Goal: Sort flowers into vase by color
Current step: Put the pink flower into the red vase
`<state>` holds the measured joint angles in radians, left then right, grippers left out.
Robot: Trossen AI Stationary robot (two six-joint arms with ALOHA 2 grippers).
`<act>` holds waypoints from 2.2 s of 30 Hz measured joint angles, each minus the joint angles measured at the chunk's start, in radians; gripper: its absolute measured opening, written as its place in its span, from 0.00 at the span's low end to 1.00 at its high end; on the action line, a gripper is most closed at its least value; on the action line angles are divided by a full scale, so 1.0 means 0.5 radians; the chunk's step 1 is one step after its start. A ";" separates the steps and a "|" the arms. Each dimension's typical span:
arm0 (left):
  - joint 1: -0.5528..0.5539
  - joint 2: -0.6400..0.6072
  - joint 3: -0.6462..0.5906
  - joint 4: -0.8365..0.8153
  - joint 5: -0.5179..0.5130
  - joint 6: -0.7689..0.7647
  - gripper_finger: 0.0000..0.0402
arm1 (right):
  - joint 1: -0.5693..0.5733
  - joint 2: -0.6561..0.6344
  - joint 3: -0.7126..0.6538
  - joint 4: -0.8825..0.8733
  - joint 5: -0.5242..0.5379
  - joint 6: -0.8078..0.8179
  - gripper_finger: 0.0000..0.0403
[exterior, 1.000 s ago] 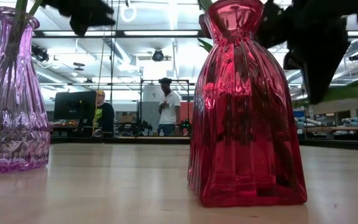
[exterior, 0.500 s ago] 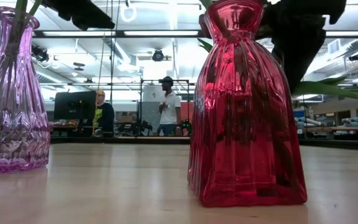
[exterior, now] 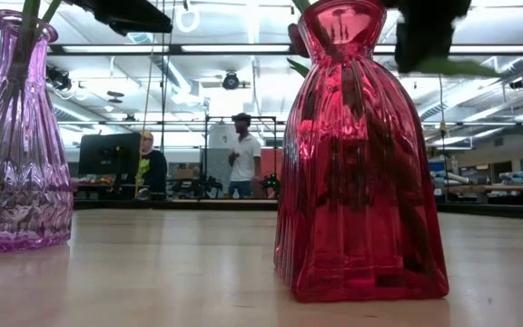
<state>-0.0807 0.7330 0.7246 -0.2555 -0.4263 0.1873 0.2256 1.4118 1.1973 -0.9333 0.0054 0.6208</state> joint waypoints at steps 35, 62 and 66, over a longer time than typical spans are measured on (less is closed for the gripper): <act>0.009 0.464 0.837 -0.389 0.122 -0.332 0.47 | -0.371 -0.326 1.056 -0.206 0.507 -1.164 0.04; 0.367 0.628 0.837 -0.261 0.627 -0.956 0.47 | -0.060 0.513 1.160 0.053 2.421 -3.854 0.03; 0.414 0.748 0.836 -0.199 0.802 -0.886 0.48 | -0.039 0.515 1.160 0.108 2.391 -3.904 0.03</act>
<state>0.1265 1.1071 1.1427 -0.3549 -0.0251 -0.2559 0.2060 1.6691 1.7775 -0.8792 1.2007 -1.3310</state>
